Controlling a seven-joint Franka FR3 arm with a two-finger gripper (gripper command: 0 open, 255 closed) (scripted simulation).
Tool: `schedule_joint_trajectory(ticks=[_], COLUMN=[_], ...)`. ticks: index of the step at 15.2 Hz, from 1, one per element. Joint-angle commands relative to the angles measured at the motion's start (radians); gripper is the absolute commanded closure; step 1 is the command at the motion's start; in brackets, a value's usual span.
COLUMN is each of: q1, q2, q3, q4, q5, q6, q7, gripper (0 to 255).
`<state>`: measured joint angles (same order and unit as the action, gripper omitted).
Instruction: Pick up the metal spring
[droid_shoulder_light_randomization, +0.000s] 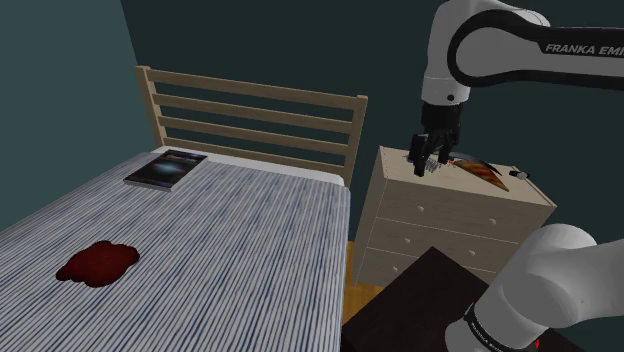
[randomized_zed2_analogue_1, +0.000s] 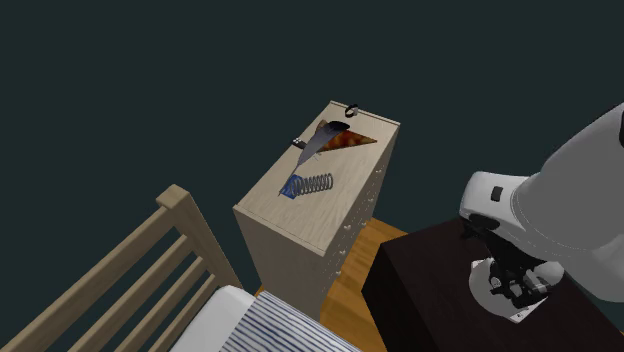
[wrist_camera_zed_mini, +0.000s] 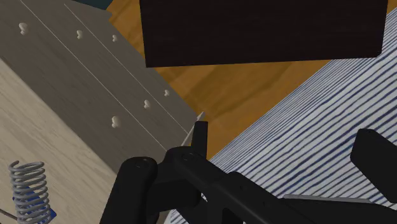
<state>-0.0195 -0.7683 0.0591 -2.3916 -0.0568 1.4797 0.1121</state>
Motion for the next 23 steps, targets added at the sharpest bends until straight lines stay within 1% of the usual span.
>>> schedule_joint_trajectory(ticks=[1,7,13,18,23], q1=[0.0,-0.053,-0.098,-0.126,-0.145], q2=[0.0,0.078,0.199,0.328,0.478], q3=[0.0,-0.115,-0.228,-0.319,-0.406], q4=[0.0,-0.02,0.004,0.059,0.144], q5=[0.0,-0.088,-0.15,-0.172,-0.158], q6=[0.0,0.134,0.27,0.379,0.475], q7=[0.0,-0.108,-0.211,-0.298,-0.395], gripper=[0,0,0,0,0])
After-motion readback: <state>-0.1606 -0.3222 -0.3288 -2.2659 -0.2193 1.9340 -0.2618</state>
